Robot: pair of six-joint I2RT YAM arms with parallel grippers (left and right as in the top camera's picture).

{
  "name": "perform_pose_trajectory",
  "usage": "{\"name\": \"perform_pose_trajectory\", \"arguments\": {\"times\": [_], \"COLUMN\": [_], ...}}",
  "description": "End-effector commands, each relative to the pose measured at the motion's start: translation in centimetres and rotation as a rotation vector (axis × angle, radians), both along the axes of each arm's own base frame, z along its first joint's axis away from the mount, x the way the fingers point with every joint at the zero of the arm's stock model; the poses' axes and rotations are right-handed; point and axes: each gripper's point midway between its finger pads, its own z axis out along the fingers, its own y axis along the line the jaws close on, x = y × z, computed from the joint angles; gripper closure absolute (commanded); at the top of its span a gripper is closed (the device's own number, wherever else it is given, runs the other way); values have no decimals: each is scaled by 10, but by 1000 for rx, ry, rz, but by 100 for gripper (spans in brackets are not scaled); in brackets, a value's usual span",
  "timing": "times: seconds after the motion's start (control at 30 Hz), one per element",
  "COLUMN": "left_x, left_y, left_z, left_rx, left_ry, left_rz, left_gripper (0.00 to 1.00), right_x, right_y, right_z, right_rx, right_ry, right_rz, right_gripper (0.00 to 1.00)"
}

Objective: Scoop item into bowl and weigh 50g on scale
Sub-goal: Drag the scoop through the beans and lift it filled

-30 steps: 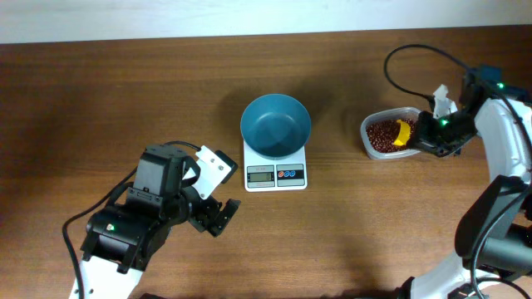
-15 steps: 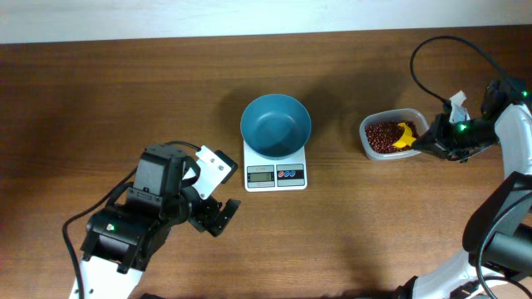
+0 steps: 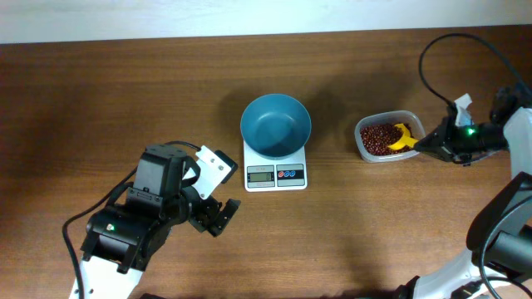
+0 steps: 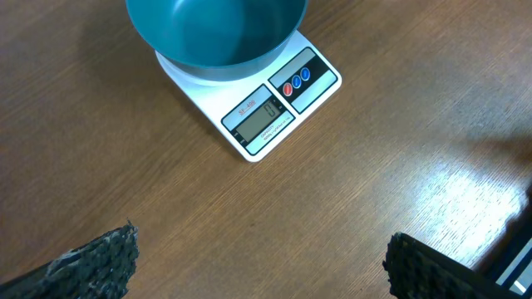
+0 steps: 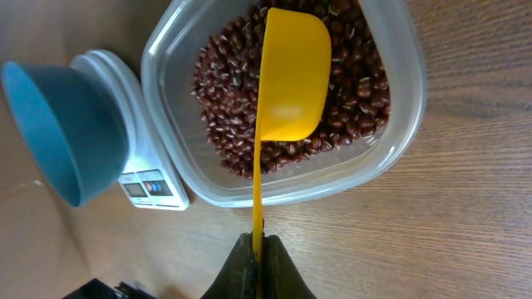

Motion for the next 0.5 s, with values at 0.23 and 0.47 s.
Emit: {"name": "perform_pose_trajectory", "arguments": {"times": [0.23, 0.47], "left_x": [-1, -1], "left_y": [-3, -3], "left_z": [2, 2], "left_rx": [-4, -4], "left_ry": [-9, -9], "left_rz": [-26, -26], "left_gripper": [1, 1], "right_x": [-2, -8], "right_y": [3, -3], "right_z": [17, 23], "right_rx": [139, 172], "right_ry": [-123, -145], "right_rz": [30, 20], "right_gripper": [96, 96]}}
